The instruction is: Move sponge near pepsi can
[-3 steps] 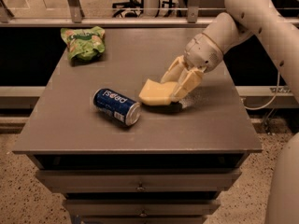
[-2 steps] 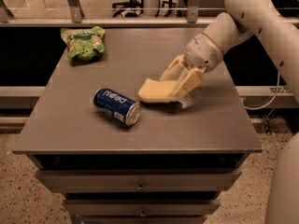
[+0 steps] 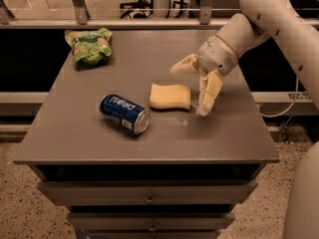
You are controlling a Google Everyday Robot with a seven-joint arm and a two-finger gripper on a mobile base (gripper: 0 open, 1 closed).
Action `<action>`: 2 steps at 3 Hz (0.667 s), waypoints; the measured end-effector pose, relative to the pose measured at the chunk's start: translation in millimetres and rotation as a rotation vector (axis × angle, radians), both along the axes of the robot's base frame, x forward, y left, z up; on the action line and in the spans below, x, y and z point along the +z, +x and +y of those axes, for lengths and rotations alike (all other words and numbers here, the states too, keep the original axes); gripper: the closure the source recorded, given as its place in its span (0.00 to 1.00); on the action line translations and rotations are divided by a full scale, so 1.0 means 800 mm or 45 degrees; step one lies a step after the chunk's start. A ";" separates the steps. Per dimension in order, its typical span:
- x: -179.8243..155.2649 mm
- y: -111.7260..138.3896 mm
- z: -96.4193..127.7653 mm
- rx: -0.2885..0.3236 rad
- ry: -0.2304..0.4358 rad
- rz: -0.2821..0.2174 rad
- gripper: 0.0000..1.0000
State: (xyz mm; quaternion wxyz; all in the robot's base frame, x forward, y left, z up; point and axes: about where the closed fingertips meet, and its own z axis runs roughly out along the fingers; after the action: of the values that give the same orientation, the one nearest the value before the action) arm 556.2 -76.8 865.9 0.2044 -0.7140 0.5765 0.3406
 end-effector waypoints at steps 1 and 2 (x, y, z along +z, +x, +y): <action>0.000 0.000 0.000 0.000 0.000 0.000 0.00; 0.041 0.003 -0.038 -0.092 0.015 -0.108 0.00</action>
Offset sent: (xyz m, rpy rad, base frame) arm -0.0227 -0.1224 0.1144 -0.0034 -0.2125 -0.1577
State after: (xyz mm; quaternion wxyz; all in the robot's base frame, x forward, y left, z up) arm 558.7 -107.0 898.7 0.2451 -0.7052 0.5908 0.3058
